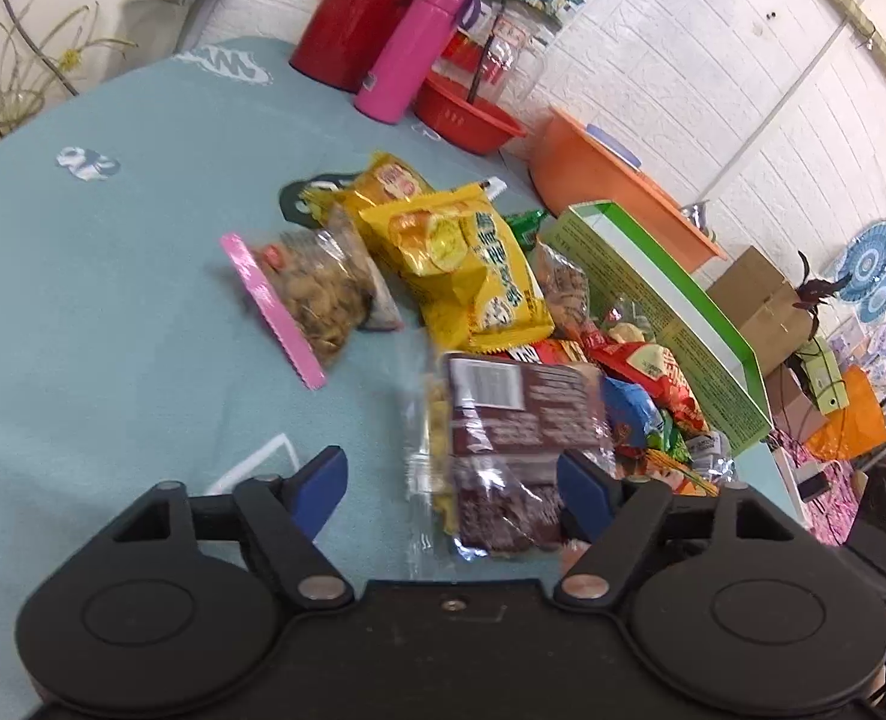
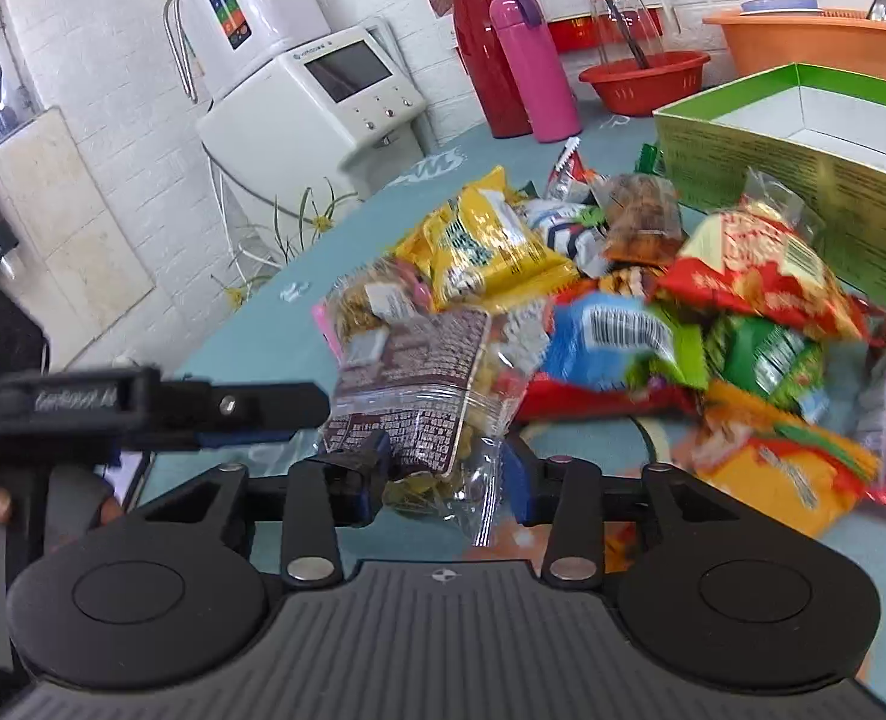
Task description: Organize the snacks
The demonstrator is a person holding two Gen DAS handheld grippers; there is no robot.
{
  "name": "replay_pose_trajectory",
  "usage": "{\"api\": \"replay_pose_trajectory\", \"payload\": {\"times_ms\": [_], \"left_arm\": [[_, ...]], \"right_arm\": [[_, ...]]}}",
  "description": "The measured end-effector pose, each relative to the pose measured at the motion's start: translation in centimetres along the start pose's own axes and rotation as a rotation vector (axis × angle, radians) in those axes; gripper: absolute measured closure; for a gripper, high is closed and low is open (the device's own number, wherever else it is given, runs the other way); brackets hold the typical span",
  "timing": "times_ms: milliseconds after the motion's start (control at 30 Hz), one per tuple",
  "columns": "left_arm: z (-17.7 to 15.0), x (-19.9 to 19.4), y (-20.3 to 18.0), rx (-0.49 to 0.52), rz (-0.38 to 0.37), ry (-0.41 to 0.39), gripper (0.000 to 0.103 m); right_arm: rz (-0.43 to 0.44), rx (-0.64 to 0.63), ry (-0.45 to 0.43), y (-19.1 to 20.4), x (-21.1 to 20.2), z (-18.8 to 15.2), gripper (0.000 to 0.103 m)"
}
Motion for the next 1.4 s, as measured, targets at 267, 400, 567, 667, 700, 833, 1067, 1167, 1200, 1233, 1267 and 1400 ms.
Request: {"api": "replay_pose_trajectory", "payload": {"times_ms": [267, 400, 567, 667, 700, 833, 1067, 1167, 1200, 1233, 1267, 1400], "left_arm": [[-1.0, 2.7, -1.7, 0.037, -0.088, 0.083, 0.066], [-0.9, 2.9, -2.2, 0.051, -0.064, 0.088, 0.065], [-0.6, 1.3, -4.6, 0.099, -0.065, 0.045, 0.065], [0.5, 0.2, -7.5, 0.177, -0.098, -0.009, 0.065], [1.1, 0.1, -8.5, 0.204, -0.113, -0.025, 0.065], [3.4, 1.9, -12.8, 0.294, -0.177, -0.067, 0.065], [6.5, 10.5, -17.1, 0.357, -0.276, 0.007, 0.065], [7.3, 14.4, -17.9, 0.365, -0.299, 0.052, 0.065], [7.6, 15.6, -18.1, 0.362, -0.302, 0.068, 0.065], [7.8, 16.7, -18.2, 0.363, -0.304, 0.083, 0.065], [8.0, 17.8, -18.2, 0.365, -0.304, 0.097, 0.065], [8.9, 21.0, -18.1, 0.359, -0.303, 0.132, 0.065]], "right_arm": [[-0.007, 0.036, 0.013, -2.1, -1.9, -2.1, 0.039], [0.0, 0.077, 0.001, -2.9, -1.6, -2.0, 0.034], [0.003, 0.061, -0.034, -2.5, -2.8, -1.8, 0.041], [0.011, 0.055, -0.12, -2.6, -5.4, -0.8, 0.041], [0.008, 0.051, -0.152, -2.8, -6.2, -0.3, 0.041], [-0.03, 0.054, -0.287, -4.5, -9.1, 2.0, 0.041], [-0.175, 0.141, -0.387, -11.0, -10.6, 4.5, 0.041], [-0.221, 0.195, -0.394, -13.8, -10.3, 5.2, 0.041], [-0.235, 0.211, -0.392, -14.7, -10.0, 5.5, 0.041], [-0.248, 0.228, -0.388, -15.6, -9.7, 5.6, 0.041], [-0.258, 0.242, -0.384, -16.5, -9.5, 5.8, 0.041], [-0.282, 0.281, -0.37, -19.0, -8.2, 6.3, 0.041]]}}
Point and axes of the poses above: each gripper's, at about its wrist camera, not at the fingertips, and x roughly the way its jaws point, y to its left, z to its top, the point moved 2 cm from there along x, roughly the way its jaws point, and after that the axes turned 12 degrees about -z, right-handed, at the moved point
